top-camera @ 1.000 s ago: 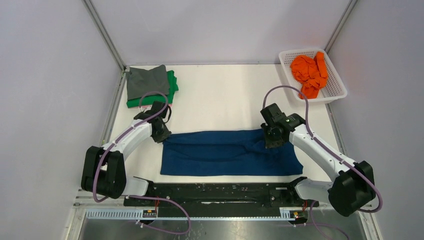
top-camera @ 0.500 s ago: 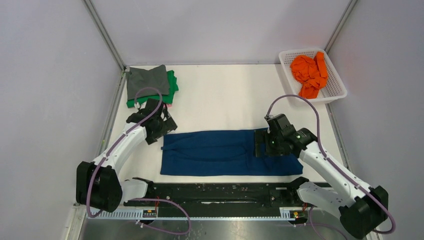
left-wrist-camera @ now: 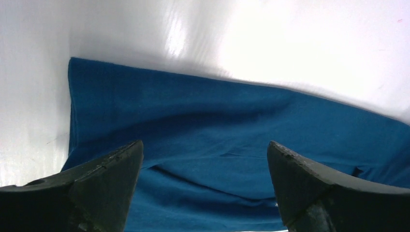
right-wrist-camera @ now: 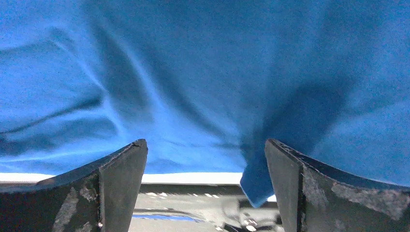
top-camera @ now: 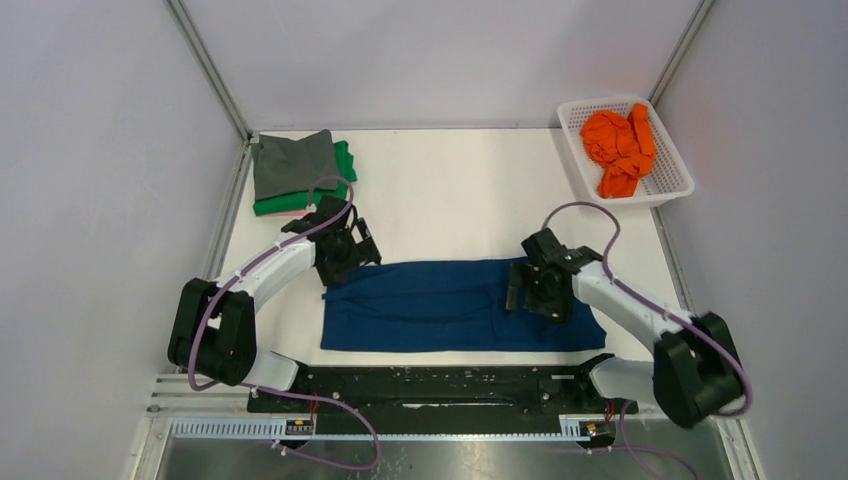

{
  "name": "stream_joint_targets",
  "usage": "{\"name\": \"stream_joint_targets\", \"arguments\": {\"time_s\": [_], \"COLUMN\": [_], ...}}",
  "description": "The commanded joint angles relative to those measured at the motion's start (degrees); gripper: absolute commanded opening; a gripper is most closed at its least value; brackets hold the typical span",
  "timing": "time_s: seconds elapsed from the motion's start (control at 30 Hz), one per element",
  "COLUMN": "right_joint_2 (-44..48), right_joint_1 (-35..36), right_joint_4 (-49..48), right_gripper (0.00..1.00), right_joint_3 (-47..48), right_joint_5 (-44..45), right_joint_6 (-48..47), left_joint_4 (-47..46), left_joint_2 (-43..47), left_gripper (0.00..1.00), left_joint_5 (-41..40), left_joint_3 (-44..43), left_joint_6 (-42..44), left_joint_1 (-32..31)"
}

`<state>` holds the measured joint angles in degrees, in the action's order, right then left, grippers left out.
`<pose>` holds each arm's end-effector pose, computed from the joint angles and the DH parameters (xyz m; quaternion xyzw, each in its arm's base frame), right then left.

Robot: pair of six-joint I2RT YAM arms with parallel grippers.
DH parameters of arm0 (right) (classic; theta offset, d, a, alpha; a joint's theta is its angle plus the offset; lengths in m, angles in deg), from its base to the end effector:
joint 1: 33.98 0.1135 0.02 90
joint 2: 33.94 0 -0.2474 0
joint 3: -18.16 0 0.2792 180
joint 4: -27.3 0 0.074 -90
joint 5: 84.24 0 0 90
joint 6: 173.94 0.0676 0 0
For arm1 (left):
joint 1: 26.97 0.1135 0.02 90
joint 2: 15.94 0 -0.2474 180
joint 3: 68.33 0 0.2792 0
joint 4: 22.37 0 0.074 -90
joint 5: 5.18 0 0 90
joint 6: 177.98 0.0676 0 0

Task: Fold and stack the t-shirts
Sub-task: Fold the other side of the tshirt into a rectangle, then rotate the tshirt 90 degrees

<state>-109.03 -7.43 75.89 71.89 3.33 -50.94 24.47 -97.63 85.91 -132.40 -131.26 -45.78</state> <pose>0.2357 0.1210 0.1179 0.0517 0.9832 0.1046 0.1407 0.2943 -0.1016 0.1460 -0.2046 0.9535 -0.1219 0.1846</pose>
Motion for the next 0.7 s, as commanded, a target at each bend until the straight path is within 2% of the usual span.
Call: {"name": "stream_joint_targets", "arguments": {"time_s": [0.0,0.1,0.17,0.23,0.33,0.5,0.6,0.67], "right_joint_2": [12.2,17.5,18.5,17.6,12.4,-0.1,-6.4,-12.7], "right_joint_1": [-0.4,-0.4,-0.3,-0.4,-0.6,-4.2,-6.3,-8.4], "right_joint_4": [18.3,20.0,15.2,7.2,-3.5,-8.1,-14.6,-15.4], "right_gripper": [0.99,1.0,1.0,1.0,0.99,0.99,0.99,0.99], "right_joint_3": [-1.0,-1.0,-1.2,-2.0,-3.9,-1.6,-1.0,3.3], "right_joint_5": [14.4,16.6,15.3,10.2,5.2,4.7,3.2,1.2], "right_joint_6": [4.4,5.8,5.1,5.0,6.8,7.2,6.3,4.7], "left_joint_4": [-1.2,-1.1,-2.2,-3.7,-7.0,-9.4,-12.5,-14.3], "left_joint_2": [2.0,2.3,2.4,1.8,-0.2,-5.7,-6.5,-6.1], "left_gripper": [0.99,0.99,0.99,0.99,0.99,0.99,0.99,0.99], "left_joint_5": [-0.9,-0.5,1.5,4.1,8.7,10.7,12.2,12.5], "left_joint_3": [2.2,2.2,1.8,0.9,0.5,1.8,3.9,5.9], "left_joint_6": [0.4,0.7,1.6,2.5,3.4,2.6,0.7,-1.3], "left_joint_1": [0.1,0.1,0.0,-0.5,-1.6,-1.7,-1.7,-2.1]}}
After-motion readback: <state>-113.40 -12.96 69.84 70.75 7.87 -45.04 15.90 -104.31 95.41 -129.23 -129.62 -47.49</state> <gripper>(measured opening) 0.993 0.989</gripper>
